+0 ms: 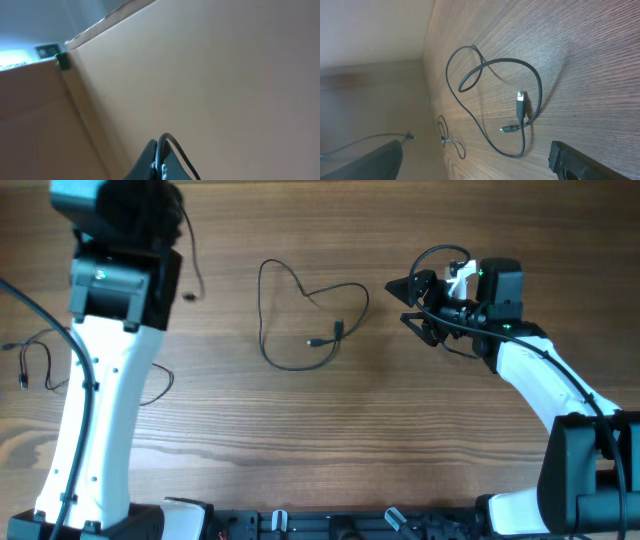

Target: Untangle cables

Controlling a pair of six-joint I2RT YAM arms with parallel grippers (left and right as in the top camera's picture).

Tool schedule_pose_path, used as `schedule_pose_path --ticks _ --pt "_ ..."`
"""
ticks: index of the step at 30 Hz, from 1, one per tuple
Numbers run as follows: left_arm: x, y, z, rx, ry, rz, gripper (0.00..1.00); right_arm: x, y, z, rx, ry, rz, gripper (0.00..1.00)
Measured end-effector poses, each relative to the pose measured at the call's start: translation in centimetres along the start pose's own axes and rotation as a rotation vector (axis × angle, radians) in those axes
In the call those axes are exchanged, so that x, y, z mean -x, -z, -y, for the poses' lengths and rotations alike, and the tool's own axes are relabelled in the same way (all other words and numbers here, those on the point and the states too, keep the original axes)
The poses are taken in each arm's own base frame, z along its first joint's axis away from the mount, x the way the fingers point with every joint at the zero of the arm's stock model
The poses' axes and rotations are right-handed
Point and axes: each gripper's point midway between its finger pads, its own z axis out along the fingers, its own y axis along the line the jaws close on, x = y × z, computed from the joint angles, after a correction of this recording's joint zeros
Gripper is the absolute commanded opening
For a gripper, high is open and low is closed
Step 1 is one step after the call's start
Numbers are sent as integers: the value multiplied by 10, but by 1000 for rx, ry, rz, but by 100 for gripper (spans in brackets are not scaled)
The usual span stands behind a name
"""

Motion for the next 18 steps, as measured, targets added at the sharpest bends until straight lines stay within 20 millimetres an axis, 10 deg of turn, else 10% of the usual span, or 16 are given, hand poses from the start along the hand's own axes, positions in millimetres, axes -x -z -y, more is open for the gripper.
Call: schedule_pose_path --ticks 10,18 --pt "-174 -79 -14 -151 25 -353 4 -1 0 -1 4 -1 -5 96" --pt "-246 -103 -11 -288 249 -463 4 -4 0 3 -9 -16 -15 96"
